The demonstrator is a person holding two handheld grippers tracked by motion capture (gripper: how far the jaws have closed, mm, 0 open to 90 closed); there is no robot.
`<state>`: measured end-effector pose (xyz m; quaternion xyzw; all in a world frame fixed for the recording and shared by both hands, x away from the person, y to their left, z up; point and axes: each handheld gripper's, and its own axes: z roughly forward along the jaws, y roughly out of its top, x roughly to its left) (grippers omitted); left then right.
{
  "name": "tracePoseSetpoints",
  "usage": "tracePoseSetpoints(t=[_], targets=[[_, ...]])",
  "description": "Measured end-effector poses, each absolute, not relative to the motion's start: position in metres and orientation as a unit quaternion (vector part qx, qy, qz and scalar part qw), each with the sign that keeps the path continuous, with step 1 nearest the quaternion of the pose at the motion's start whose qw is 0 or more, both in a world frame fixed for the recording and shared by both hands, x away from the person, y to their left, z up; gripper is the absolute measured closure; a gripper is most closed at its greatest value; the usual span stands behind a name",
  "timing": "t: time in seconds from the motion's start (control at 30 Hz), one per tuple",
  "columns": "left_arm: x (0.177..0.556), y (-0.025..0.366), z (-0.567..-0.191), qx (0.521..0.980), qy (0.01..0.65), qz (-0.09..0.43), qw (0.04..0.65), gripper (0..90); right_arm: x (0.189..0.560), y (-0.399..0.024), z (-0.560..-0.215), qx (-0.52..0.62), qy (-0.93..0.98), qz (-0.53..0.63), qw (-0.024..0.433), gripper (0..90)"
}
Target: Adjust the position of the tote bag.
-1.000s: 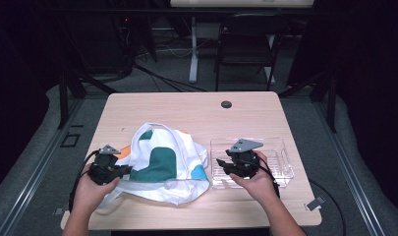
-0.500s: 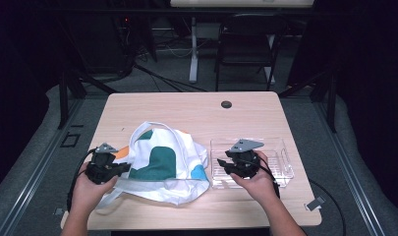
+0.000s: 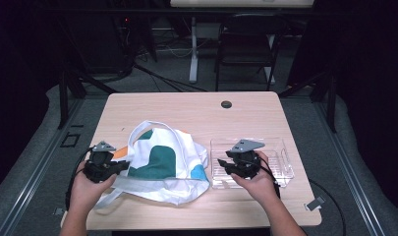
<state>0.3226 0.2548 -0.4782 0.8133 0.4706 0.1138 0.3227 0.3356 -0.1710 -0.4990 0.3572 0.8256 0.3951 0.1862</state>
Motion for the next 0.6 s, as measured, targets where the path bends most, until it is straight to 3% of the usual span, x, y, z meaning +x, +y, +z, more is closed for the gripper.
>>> tracePoseSetpoints(t=[0.6], targets=[[0.323,0.258,-0.466,0.803,0.470,0.129,0.342,88.5,0.332,-0.174,-0.498,0.353,0.827,0.394,0.190,58.0]])
